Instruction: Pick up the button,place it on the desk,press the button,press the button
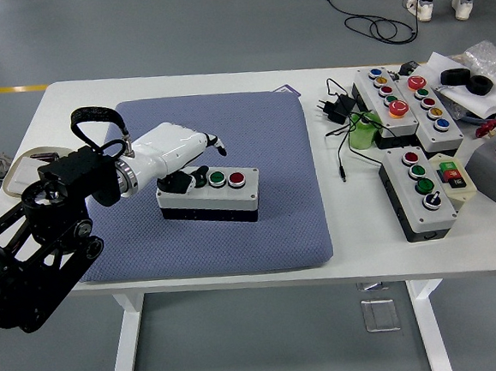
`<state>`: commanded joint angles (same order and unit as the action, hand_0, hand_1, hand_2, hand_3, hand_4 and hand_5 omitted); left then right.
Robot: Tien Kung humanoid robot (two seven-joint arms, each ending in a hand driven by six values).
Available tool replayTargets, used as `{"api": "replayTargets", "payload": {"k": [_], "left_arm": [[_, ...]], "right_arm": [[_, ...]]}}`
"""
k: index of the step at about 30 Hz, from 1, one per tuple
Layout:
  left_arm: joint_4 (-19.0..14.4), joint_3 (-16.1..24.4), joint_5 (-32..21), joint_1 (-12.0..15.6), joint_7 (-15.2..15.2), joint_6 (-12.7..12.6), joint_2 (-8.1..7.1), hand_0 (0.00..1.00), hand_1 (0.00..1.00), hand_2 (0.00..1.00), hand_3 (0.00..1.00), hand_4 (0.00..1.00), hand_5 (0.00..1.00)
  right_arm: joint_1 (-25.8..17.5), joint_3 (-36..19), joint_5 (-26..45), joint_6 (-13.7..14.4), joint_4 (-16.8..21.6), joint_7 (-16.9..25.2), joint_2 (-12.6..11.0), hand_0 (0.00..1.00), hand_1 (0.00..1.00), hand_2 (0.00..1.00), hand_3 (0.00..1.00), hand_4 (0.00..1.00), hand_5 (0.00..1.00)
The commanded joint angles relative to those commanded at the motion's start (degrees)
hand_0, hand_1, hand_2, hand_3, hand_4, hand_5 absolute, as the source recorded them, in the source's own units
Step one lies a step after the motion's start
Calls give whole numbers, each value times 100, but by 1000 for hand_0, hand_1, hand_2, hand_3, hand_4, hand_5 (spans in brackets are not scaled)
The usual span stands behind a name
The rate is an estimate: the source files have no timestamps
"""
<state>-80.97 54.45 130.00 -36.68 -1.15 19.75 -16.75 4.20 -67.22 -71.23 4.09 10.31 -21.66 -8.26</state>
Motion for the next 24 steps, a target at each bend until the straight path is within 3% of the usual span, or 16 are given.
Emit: {"api": "replayTargets", "payload": {"k": [8, 24], "left_arm": [[5, -233, 0, -40, 1, 55, 35, 84, 2, 2, 756, 422, 2], [383, -456, 0, -102, 19, 180, 78, 86, 2, 2, 756, 423, 2]], "right_arm": [[5, 3, 18, 8, 0, 2, 4, 660, 632, 711, 584, 362, 210], [13, -12, -18, 2, 0, 0, 4, 660, 632, 710, 584, 361, 208]]}}
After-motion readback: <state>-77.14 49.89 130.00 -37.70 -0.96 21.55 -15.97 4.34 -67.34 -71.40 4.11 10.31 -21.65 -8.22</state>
